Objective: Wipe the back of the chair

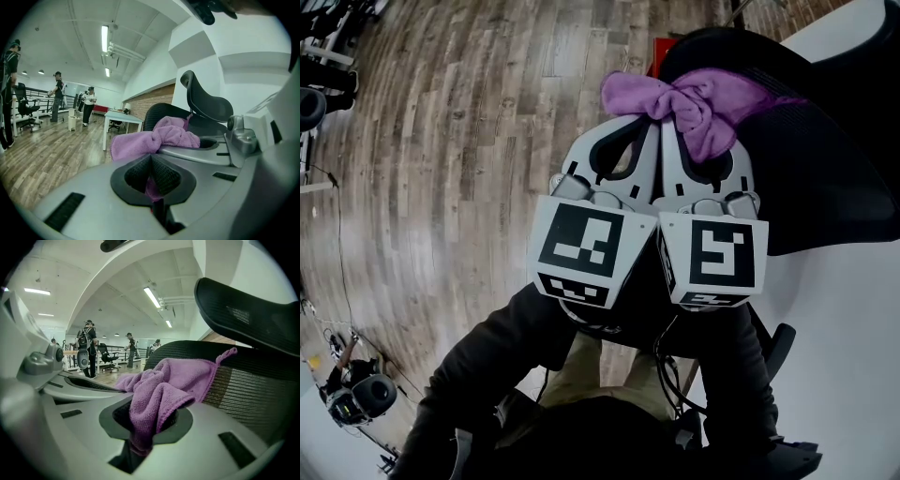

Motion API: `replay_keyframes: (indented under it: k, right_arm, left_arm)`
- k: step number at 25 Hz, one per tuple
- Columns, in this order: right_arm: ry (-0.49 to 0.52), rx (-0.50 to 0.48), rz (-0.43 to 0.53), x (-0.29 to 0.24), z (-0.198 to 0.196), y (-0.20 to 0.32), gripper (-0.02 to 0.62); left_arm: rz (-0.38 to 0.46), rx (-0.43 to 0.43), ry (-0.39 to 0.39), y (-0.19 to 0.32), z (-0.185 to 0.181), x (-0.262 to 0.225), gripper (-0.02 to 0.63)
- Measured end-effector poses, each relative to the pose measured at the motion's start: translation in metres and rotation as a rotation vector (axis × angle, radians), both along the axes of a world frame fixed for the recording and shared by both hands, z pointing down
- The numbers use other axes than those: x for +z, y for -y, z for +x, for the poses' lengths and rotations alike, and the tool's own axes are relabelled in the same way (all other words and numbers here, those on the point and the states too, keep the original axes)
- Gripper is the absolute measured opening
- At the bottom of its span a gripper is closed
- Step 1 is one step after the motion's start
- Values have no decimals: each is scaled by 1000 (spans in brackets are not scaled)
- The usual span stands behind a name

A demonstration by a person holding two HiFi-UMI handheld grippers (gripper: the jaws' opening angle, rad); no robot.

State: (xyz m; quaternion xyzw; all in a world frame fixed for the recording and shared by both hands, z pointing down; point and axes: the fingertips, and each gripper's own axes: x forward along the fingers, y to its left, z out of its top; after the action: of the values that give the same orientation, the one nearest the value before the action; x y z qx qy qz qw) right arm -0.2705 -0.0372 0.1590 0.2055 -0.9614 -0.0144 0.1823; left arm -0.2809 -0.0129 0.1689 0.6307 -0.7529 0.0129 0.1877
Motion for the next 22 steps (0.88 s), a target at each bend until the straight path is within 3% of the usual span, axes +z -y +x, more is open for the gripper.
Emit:
replay_keyframes:
  k: [22]
  right_arm:
    - [35, 45, -46, -2, 44, 37, 64]
  left_arm:
    - [-58, 50, 46, 40, 42, -2, 0]
